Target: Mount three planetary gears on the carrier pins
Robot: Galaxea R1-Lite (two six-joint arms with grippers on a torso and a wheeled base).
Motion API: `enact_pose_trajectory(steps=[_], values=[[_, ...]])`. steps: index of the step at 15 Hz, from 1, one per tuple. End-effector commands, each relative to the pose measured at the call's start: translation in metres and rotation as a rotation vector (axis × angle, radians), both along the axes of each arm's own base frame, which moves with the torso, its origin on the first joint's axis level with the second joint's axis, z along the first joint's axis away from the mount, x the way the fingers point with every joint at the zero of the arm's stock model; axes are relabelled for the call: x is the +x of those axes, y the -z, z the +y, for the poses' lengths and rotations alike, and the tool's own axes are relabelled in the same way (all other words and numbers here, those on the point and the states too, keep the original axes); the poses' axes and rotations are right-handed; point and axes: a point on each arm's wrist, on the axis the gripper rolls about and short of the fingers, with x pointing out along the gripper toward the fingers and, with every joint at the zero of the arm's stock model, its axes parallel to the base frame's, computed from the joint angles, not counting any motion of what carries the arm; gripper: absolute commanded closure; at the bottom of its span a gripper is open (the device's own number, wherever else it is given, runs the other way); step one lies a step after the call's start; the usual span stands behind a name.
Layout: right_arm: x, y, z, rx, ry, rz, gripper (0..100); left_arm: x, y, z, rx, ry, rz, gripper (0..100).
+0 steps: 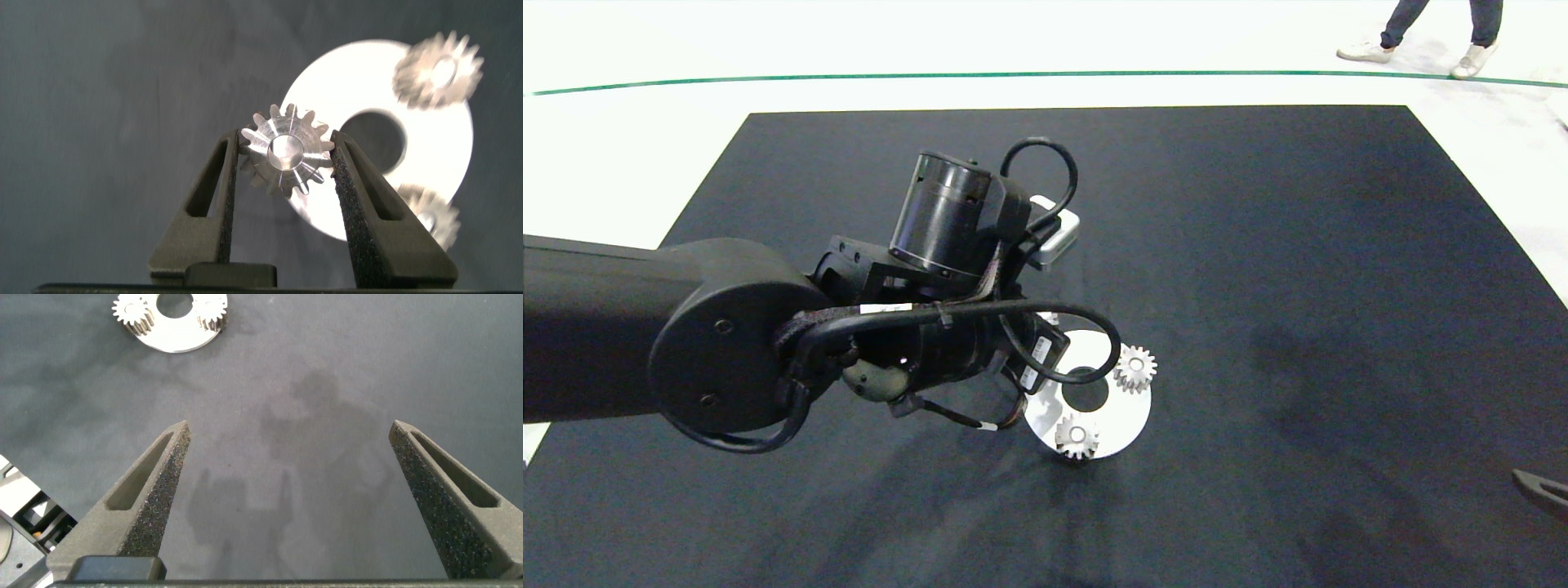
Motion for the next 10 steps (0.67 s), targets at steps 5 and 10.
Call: enact_pose_trajectory(steps=[5, 10], values=[[-0.0002, 0.0002, -0.0001, -0.004, 0.0, 0.0, 0, 0.0135, 0.0133, -0.0167, 0.049, 0.015, 0.024, 87], [-0.0002, 0.0002, -0.0001, -0.003, -0.001, 0.0, 0, 0.014, 0.0152, -0.0141, 0.057, 0.011, 0.028, 87]])
